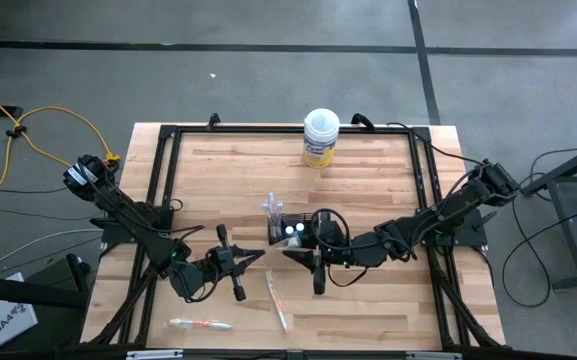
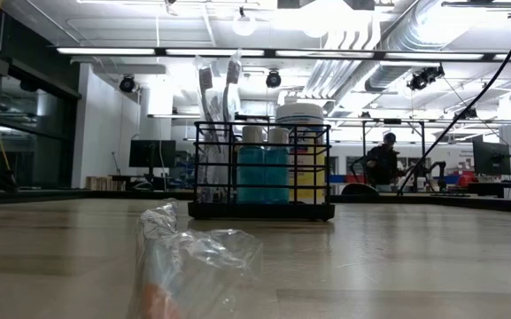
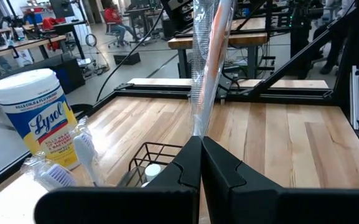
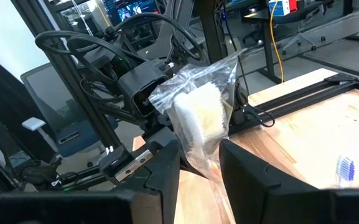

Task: Pick & Place toothbrushing station
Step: Put the top orange toothbrush into the wire organizer

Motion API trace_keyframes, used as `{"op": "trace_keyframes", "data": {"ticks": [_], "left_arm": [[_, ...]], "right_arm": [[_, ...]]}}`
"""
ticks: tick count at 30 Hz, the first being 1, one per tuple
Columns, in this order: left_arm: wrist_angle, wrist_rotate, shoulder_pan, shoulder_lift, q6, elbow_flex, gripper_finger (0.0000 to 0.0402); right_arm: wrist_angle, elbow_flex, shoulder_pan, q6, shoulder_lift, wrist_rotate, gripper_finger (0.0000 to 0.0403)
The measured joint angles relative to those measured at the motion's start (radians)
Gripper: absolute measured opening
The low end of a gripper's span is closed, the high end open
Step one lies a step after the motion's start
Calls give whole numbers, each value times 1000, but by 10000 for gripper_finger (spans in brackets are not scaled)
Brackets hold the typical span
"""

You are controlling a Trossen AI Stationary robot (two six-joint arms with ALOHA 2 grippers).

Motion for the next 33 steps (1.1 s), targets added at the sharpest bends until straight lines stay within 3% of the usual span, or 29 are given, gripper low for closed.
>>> {"op": "trace_keyframes", "data": {"ticks": [11, 21, 33], "left_arm": [[4, 0, 0, 0, 1, 0, 0], [25, 48, -1, -1, 4, 0, 0], [23, 46, -1, -1, 4, 0, 0]], "right_arm": [[-8, 0, -6, 3, 0, -1, 99], [-9, 0, -15, -7, 0, -22, 12], [-9, 0, -15, -20, 0, -29, 6]]}}
